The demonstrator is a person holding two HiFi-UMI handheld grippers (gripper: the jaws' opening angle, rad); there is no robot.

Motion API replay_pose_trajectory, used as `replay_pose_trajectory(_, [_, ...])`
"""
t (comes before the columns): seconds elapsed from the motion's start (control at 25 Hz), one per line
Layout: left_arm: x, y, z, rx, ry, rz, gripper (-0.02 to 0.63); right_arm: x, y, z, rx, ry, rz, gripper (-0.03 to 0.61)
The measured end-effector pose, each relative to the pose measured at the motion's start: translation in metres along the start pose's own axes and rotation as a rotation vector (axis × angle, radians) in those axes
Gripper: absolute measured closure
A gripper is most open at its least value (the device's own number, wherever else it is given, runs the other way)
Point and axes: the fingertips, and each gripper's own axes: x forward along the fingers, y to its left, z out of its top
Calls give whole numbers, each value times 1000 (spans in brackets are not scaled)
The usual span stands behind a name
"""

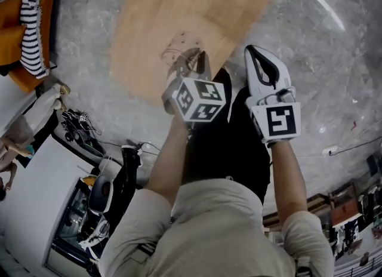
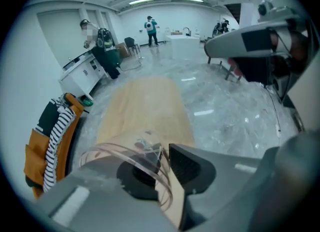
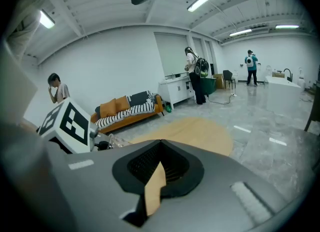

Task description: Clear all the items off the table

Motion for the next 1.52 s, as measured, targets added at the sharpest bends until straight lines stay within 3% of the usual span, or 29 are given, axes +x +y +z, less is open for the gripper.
replay_pose_trajectory(0.32, [-91,22,56,-224,-169,56,534,-24,23,94,-89,-118,33,572])
replay_pose_trajectory(0.6, [-145,31,72,-245,-235,102,534,-48,55,131,-116,-152,62,572])
replay_pose_trajectory(0.88, [-191,37,81,-280,-323,134,534,-74,65,166,-95,-248,41,572])
replay_pose_trajectory(1.36, [-331,17,153,-245,-602,179,534,-176,86,254,-169,-428,8,572])
replay_pose_trajectory(1.52, [-369,-3,154,-347,-704,164,534,-213,89,270,-215,-479,12,572])
